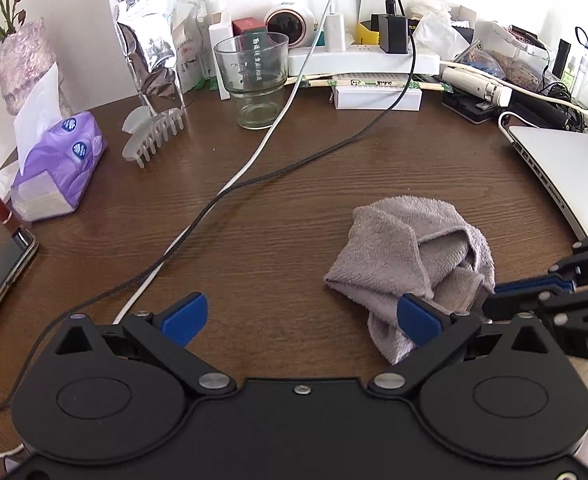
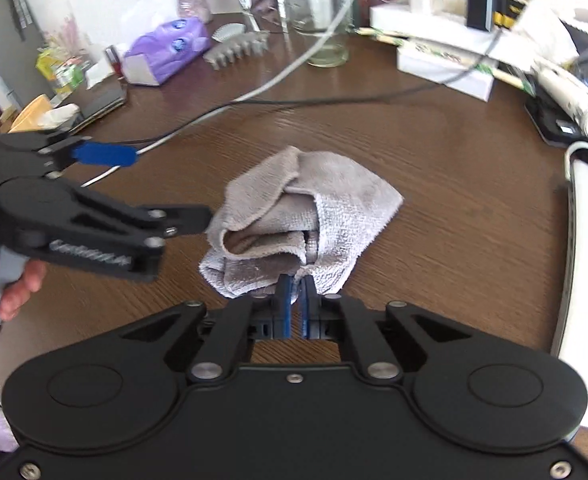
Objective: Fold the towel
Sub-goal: 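Move the right gripper to the crumpled grey towel and pinch its edge, then lift the towel with the right gripper and shake it loose, then drop it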
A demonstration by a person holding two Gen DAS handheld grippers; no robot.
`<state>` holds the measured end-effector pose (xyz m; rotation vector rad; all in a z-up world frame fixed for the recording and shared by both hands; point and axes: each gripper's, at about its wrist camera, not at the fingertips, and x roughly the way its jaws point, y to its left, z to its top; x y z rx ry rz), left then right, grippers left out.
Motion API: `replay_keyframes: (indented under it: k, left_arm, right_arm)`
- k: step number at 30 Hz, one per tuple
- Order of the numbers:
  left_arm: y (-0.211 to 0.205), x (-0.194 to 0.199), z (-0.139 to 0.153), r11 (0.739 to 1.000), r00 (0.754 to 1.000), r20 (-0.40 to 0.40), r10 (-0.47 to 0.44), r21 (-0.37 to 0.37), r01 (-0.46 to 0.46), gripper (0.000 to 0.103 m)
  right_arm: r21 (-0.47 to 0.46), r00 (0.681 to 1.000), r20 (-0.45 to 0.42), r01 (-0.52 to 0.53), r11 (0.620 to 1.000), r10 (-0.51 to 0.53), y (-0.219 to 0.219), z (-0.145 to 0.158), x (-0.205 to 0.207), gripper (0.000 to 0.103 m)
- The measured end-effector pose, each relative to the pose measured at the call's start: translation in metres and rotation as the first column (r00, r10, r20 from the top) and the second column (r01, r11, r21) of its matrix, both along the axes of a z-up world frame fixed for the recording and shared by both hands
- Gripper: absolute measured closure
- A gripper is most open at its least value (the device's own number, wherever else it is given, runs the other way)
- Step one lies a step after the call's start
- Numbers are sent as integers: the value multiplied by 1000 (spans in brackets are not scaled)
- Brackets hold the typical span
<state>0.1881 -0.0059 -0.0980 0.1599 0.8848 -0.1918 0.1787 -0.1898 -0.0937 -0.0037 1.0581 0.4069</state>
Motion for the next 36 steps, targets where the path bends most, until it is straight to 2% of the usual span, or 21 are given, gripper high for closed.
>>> replay_keyframes:
  k: [3, 7, 9, 13, 16, 20, 23, 25, 26, 27, 36]
  left_arm:
    - [0, -6, 1, 1000, 1000, 1, -8, -3, 8, 1]
    - [-1, -10, 1, 1000, 1000, 5, -23, -5, 23, 1]
    - [-1, -11, 1, 999, 999, 7, -31, -5, 31, 1]
    - [-2, -12, 2, 998, 998, 12, -65, -4, 65, 1]
    - [-4, -8, 3, 994, 994, 14, -111, 2, 110, 1]
    - [-10, -5, 3, 980, 981, 3, -192, 46, 191, 1]
    - [-14, -5, 0, 974, 977, 0, -213, 77, 212, 1]
    - [-13, -5, -2, 976, 978, -8, -206, 74, 206, 1]
    - [-12, -6, -2, 976, 979, -10, -203, 73, 203, 1]
    - [-12, -6, -3, 977, 980, -11, -201, 75, 201, 1]
    - [-7, -12, -7, 981, 984, -28, -178, 79, 180, 1]
  right_arm:
    - [0, 1000, -2, 0, 1000, 0, 0, 3, -3, 96]
    - [20, 999, -35, 16, 1000, -16, -2, -11, 14, 94]
    - [29, 998, -56, 42, 999, -41, -5, -11, 12, 81]
    - [83, 988, -126, 101, 991, -90, -10, -18, 10, 76]
    - [107, 978, -165, 143, 984, -124, -10, -23, 9, 76]
    - [101, 971, -172, 185, 978, -166, -7, -27, 11, 76]
    - [94, 966, -170, 212, 973, -195, -5, -29, 13, 76]
    - [99, 965, -156, 229, 968, -212, -4, -29, 13, 76]
    - [103, 964, -149, 239, 966, -222, -4, -30, 13, 83]
    - [108, 962, -143, 248, 963, -232, -5, -31, 13, 103]
    - [84, 966, -108, 243, 966, -234, 2, -30, 9, 103]
